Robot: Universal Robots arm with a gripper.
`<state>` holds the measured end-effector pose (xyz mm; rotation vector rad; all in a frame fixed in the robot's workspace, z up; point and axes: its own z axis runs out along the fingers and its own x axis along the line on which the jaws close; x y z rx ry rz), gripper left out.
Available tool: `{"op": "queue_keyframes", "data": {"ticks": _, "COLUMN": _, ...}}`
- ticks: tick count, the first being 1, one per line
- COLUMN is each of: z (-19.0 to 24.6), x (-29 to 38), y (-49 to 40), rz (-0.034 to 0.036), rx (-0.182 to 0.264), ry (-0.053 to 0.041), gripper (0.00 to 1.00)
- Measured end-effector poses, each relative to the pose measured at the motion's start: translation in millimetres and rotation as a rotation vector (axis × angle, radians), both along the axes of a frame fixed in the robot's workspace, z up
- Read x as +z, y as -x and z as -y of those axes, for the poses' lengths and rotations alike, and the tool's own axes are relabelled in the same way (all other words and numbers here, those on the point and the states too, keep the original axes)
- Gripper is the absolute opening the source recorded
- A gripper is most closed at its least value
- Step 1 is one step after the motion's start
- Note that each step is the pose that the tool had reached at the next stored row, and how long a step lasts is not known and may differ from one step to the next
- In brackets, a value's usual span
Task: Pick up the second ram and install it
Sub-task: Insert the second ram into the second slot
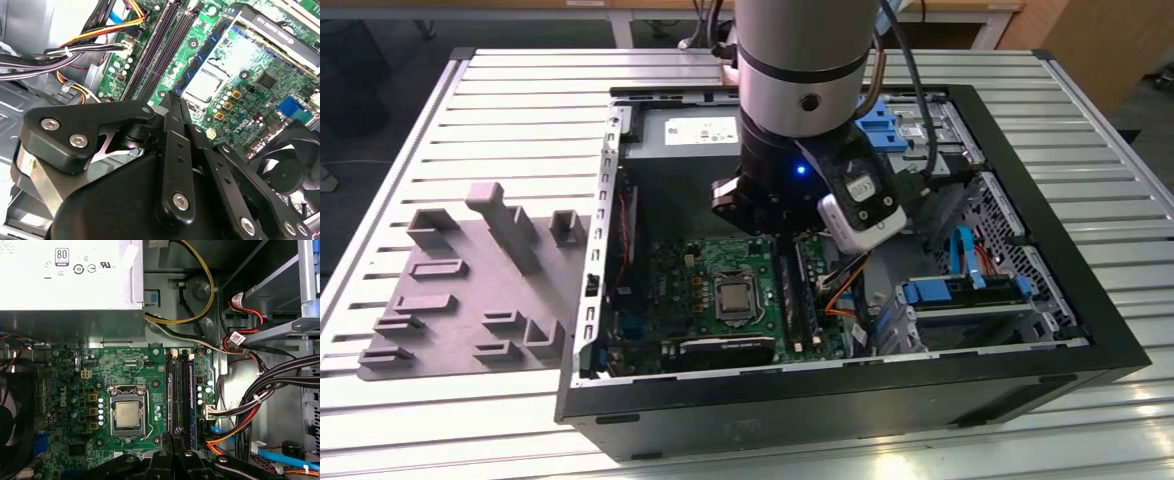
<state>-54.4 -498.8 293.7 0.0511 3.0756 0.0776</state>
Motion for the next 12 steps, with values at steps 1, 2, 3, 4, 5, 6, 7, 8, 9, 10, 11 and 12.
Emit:
{"op": "queue_keyframes", "data": {"ticks": 1, "z": 0.0, "x": -0.1, "y": -0.4, "rz": 0.0000, "rx": 0.000, "ry": 0.0000, "gripper": 0.12}}
{"op": "queue_keyframes", "data": {"ticks": 2, "z": 0.0, "x": -0.3, "y": -0.6, "rz": 0.0000, "rx": 0.000, "ry": 0.0000, "gripper": 0.12}}
{"op": "queue_keyframes", "data": {"ticks": 3, "z": 0.0, "x": -0.6, "y": -0.6, "rz": 0.0000, "rx": 0.000, "ry": 0.0000, "gripper": 0.12}}
{"op": "queue_keyframes", "data": {"ticks": 4, "z": 0.0, "x": -0.8, "y": -0.8, "rz": 0.0000, "rx": 0.000, "ry": 0.0000, "gripper": 0.12}}
{"op": "queue_keyframes", "data": {"ticks": 5, "z": 0.0, "x": -1.0, "y": -0.9, "rz": 0.0000, "rx": 0.000, "ry": 0.0000, "gripper": 0.12}}
{"op": "queue_keyframes", "data": {"ticks": 6, "z": 0.0, "x": -1.3, "y": -1.0, "rz": 0.0000, "rx": 0.000, "ry": 0.0000, "gripper": 0.12}}
{"op": "queue_keyframes", "data": {"ticks": 7, "z": 0.0, "x": -1.5, "y": -1.1, "rz": 0.0000, "rx": 0.000, "ry": 0.0001, "gripper": 0.12}}
{"op": "queue_keyframes", "data": {"ticks": 8, "z": 0.0, "x": -1.8, "y": -1.2, "rz": 0.0000, "rx": 0.000, "ry": 0.0000, "gripper": 0.12}}
{"op": "queue_keyframes", "data": {"ticks": 9, "z": 0.0, "x": -2.2, "y": -1.3, "rz": 0.0001, "rx": 0.000, "ry": -0.0003, "gripper": 0.12}}
{"op": "queue_keyframes", "data": {"ticks": 10, "z": 0.0, "x": -2.5, "y": -1.4, "rz": 0.0001, "rx": 0.000, "ry": -0.0001, "gripper": 0.12}}
{"op": "queue_keyframes", "data": {"ticks": 11, "z": 0.0, "x": -2.9, "y": -1.4, "rz": 0.0000, "rx": 0.000, "ry": 0.0000, "gripper": 0.12}}
{"op": "queue_keyframes", "data": {"ticks": 12, "z": 0.0, "x": -3.3, "y": -1.4, "rz": 0.0000, "rx": 0.000, "ry": 0.0000, "gripper": 0.12}}
